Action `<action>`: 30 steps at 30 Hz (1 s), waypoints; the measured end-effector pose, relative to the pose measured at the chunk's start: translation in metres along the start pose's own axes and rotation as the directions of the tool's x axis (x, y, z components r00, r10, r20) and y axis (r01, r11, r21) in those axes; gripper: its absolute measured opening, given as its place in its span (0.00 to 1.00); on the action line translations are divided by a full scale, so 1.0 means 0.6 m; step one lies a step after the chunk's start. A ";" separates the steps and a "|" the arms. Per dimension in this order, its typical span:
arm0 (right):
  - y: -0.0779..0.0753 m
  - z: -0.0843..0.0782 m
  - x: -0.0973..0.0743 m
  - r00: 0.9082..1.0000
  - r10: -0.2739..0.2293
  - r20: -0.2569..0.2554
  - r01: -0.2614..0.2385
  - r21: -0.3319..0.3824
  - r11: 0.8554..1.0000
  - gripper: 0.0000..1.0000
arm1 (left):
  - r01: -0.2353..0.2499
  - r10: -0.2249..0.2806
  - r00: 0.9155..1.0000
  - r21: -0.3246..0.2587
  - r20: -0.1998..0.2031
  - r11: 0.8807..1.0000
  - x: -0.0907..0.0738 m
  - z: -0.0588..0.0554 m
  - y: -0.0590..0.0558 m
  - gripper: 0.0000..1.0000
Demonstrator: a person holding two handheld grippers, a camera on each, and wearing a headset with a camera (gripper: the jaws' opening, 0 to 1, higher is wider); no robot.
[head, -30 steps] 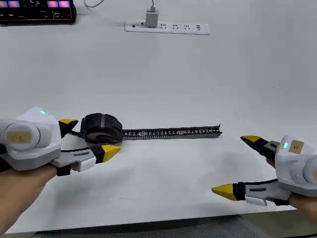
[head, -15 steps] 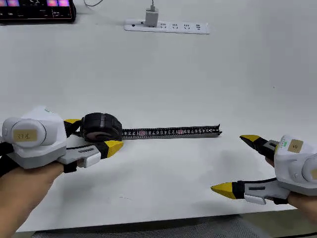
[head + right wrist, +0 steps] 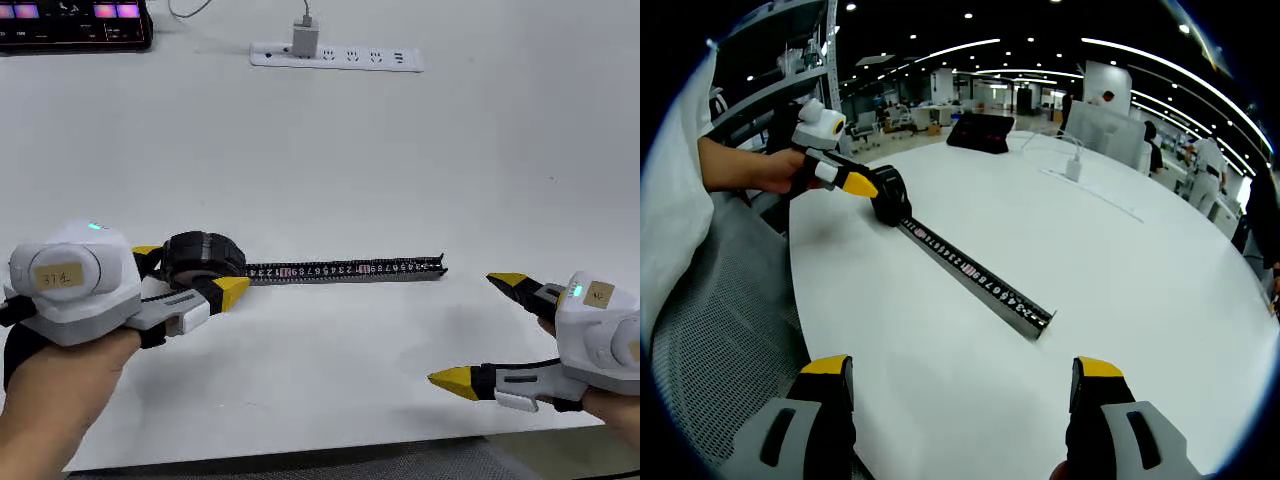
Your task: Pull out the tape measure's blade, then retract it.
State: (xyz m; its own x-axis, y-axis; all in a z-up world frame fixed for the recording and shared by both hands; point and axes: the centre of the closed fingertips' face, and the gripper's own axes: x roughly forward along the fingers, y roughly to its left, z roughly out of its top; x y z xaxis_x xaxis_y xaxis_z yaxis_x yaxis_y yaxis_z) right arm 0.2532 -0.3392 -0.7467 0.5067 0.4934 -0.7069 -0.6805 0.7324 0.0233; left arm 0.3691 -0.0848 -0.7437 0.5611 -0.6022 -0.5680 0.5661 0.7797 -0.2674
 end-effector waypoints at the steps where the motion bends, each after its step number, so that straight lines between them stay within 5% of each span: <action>1: -0.001 0.000 0.000 1.000 -0.001 0.000 0.001 0.000 1.000 0.88 | -0.003 0.003 1.000 -0.004 0.003 1.000 0.000 0.000 -0.001 0.65; 17: -0.029 0.006 0.008 1.000 0.003 -0.006 -0.004 -0.036 0.999 0.81 | -0.095 0.096 0.995 -0.070 0.018 0.993 0.011 0.005 -0.005 0.71; 30: -0.059 0.021 0.015 0.999 0.031 -0.032 -0.034 -0.109 0.993 0.64 | -0.213 0.215 0.976 -0.086 0.021 0.973 0.022 0.005 0.003 0.71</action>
State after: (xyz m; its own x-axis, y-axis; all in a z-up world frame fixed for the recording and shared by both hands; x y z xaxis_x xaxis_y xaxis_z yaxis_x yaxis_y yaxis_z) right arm 0.2884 -0.3545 -0.7448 0.4686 0.5004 -0.7280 -0.7509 0.6598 -0.0299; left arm 0.3793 -0.0920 -0.7493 0.6825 -0.4239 -0.5953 0.3800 0.9017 -0.2064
